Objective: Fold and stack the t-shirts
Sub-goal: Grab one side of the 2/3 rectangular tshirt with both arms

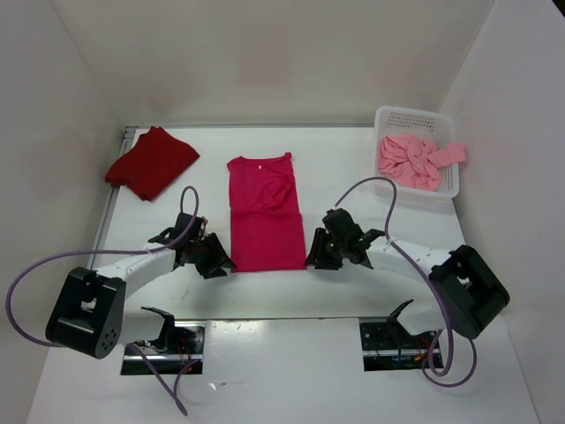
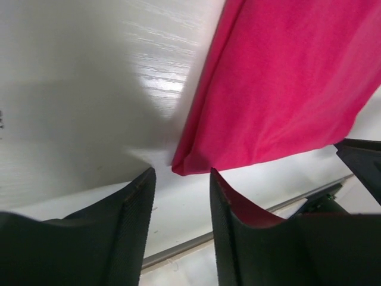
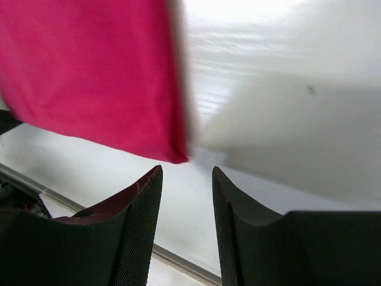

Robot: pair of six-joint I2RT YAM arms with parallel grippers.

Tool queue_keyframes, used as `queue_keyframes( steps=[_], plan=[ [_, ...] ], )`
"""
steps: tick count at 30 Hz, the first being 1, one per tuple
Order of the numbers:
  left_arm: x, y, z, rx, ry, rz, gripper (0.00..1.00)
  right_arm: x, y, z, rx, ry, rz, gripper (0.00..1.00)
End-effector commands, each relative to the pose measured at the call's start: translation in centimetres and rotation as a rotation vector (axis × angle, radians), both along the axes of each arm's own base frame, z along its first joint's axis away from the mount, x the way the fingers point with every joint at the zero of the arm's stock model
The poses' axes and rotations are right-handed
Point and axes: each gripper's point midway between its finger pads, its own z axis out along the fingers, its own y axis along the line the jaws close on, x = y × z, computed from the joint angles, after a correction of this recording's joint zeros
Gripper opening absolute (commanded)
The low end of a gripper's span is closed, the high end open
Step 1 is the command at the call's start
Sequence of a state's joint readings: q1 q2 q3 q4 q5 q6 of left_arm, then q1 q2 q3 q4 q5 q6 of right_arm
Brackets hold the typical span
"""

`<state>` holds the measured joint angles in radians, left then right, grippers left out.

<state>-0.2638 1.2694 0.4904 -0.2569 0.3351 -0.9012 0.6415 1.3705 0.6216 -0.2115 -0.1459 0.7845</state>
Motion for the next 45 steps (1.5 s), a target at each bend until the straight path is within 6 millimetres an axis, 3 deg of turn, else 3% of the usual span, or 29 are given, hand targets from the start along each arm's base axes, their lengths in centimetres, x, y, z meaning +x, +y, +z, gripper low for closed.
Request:
queue_keyframes(
  steps=[1, 7, 12, 18, 19, 22, 25, 29, 33, 36, 41, 45],
  plan=[
    [0.2, 0.3, -0.4, 0.021, -0.003, 0.03, 0.48, 0.2, 0.3, 0.0, 0.074, 0.0, -0.041, 0.45],
    [0.6, 0.5, -0.3, 0.037, -0.017, 0.02, 0.33, -0.4, 1.2, -1.0, 0.114, 0.03, -0.004, 0.46],
    [0.6, 0.5, -0.3, 0.037, -0.017, 0.02, 0.28, -1.0, 2.0, -2.4, 0.145, 0.09, 0.02, 0.47],
    [0.9, 0.2, -0.1, 0.023, -0.034, 0.016, 0.2, -0.5, 1.1, -2.0, 0.121, 0.049, -0.039, 0.31],
    [1.0, 0.0, 0.1, 0.012, -0.04, 0.011, 0.17, -0.4, 0.9, -1.8, 0.114, 0.042, -0.046, 0.23],
    [0.9, 0.0, -0.2, 0.015, -0.03, 0.011, 0.12, -0.2, 0.9, -1.6, 0.113, 0.029, -0.052, 0.14],
    [0.8, 0.1, -0.4, 0.02, -0.025, 0.003, 0.09, -0.2, 0.9, -1.6, 0.113, 0.029, -0.052, 0.09],
    [0.7, -0.5, -0.2, 0.002, -0.02, -0.016, 0.12, -0.4, 0.9, -1.7, 0.113, 0.041, -0.047, 0.09],
    [0.1, -1.6, -0.3, -0.016, -0.015, -0.066, 0.39, -0.5, 0.8, -1.6, 0.113, 0.041, -0.047, 0.09],
    [-0.3, -2.5, -0.4, -0.023, -0.003, -0.082, 0.42, -0.5, 0.8, -1.3, 0.119, 0.034, -0.046, 0.11],
    [0.1, -2.5, -0.3, 0.001, -0.019, -0.069, 0.14, -0.6, 0.7, -1.3, 0.12, 0.033, -0.046, 0.11],
    [0.1, -1.9, 0.0, 0.034, -0.013, -0.054, 0.04, -1.0, 0.4, -1.1, 0.12, 0.033, -0.046, 0.07]
  ],
)
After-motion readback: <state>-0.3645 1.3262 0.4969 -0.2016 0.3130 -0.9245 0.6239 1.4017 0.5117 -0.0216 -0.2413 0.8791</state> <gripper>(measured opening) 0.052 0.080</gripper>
